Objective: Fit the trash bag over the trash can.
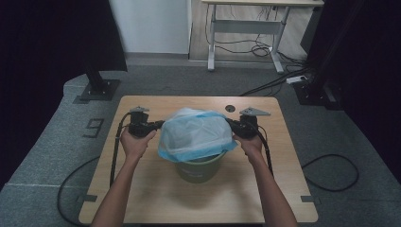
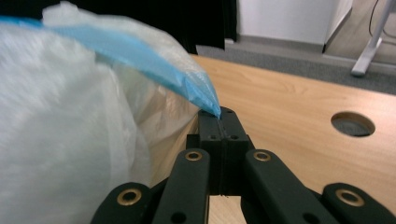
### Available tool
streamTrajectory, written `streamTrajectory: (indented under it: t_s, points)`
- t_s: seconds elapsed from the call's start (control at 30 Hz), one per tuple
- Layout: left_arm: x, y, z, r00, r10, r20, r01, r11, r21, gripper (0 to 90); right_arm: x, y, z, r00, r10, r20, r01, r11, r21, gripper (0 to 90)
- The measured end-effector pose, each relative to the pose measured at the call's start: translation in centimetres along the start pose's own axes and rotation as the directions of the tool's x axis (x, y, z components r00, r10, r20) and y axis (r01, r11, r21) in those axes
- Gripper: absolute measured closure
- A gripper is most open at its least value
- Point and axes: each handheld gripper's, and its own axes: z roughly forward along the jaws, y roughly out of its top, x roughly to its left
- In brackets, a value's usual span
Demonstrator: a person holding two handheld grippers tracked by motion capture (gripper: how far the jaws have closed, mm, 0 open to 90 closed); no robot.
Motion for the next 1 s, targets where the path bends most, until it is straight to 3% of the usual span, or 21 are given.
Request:
streamTrajectory:
  t_s: [0.43,0.5,0.8,1.0]
  points:
    - [0.2,-0.2,1.9,0.9998,-0.022,0.004,0.021,0.9988,0.043,90.0,0.1,-0.6,1.3,0.9995,0.030,-0.006,-0.030,0.999,0.043,88.9]
    - [0.1,-0.3,2.2,0.9998,-0.018,-0.002,0.018,0.9982,0.058,90.0,0.3,-0.8,1.7,0.9997,0.024,0.001,-0.024,0.997,0.072,89.0]
    - [1.1,-1.9,2.3,0.9992,-0.030,-0.028,0.032,0.9953,0.091,90.0,0.0,-1.8,2.3,0.9990,0.024,0.039,-0.029,0.990,0.135,89.0]
    - [1.3,-2.6,1.7,0.9997,-0.024,-0.007,0.025,0.9964,0.081,90.0,-0.6,-3.2,2.0,0.9981,0.041,0.045,-0.048,0.987,0.153,89.0]
